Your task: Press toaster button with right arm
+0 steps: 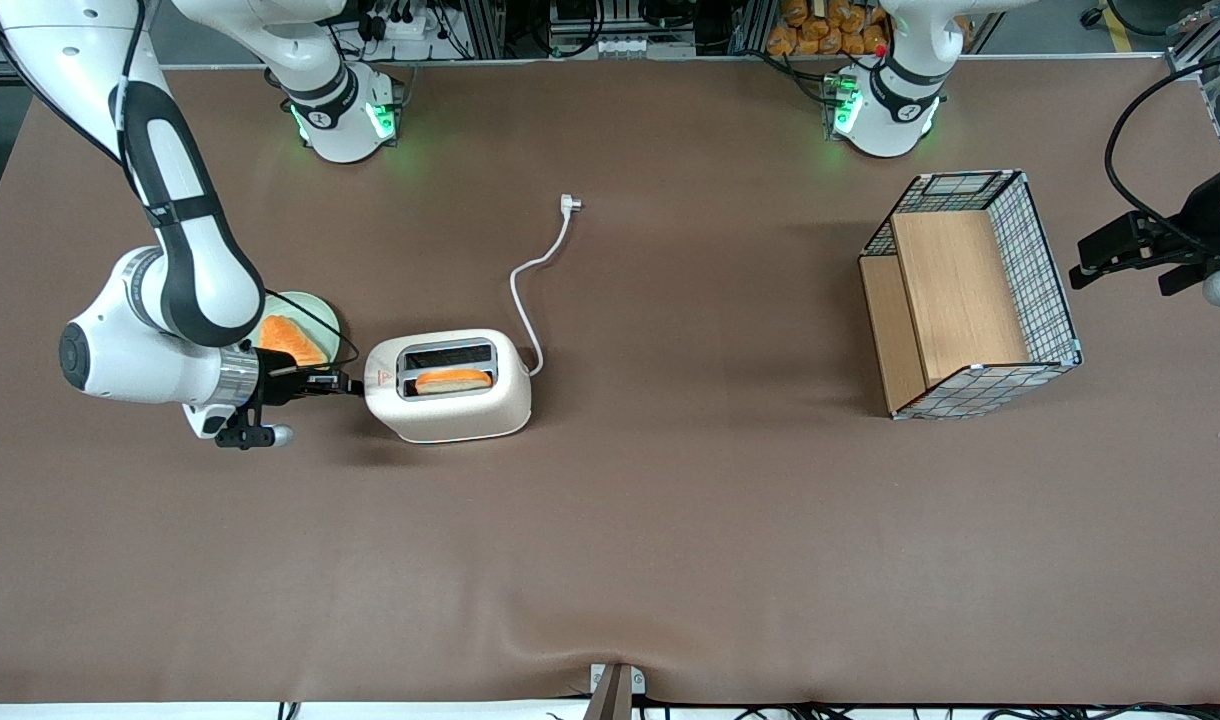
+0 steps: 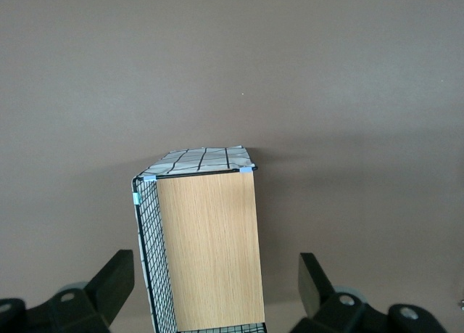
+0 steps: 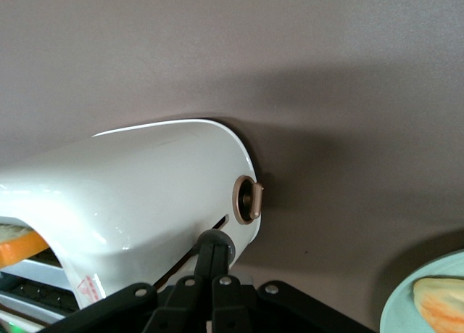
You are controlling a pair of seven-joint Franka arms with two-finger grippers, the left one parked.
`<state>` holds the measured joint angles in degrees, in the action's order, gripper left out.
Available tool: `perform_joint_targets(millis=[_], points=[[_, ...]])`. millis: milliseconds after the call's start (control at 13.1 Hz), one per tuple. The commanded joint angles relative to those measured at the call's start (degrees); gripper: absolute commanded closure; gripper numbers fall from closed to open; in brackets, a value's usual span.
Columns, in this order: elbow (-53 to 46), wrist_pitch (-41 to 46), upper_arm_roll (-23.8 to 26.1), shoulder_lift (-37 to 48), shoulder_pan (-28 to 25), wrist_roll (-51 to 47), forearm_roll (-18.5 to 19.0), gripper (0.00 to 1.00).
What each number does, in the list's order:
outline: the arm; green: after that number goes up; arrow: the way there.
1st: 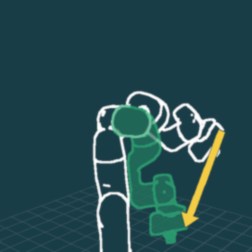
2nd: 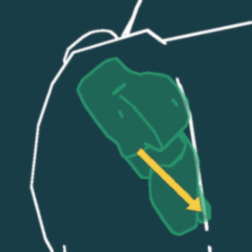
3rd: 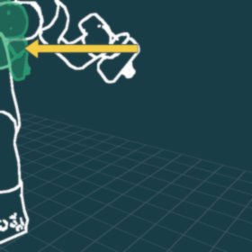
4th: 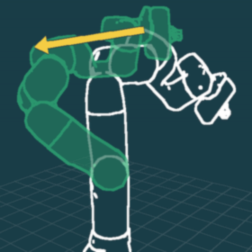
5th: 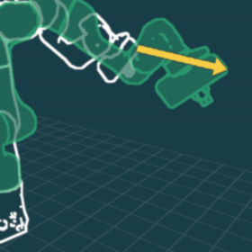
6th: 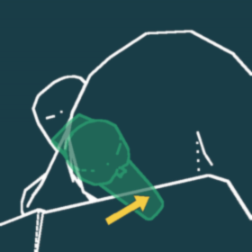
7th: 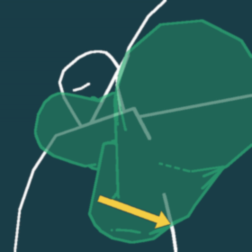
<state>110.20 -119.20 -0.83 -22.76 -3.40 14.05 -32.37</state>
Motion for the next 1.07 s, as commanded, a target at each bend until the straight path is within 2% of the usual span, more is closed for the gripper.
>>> perform_joint_targets(millis=[0, 996], points=[[0.98, -2.35, 0.12, -0.7, -0.03, 2.29, -1.73, 1.0], [1.6, -5.78, 0.12, -3.16, -0.47, 3.79, -3.05, 1.0]])
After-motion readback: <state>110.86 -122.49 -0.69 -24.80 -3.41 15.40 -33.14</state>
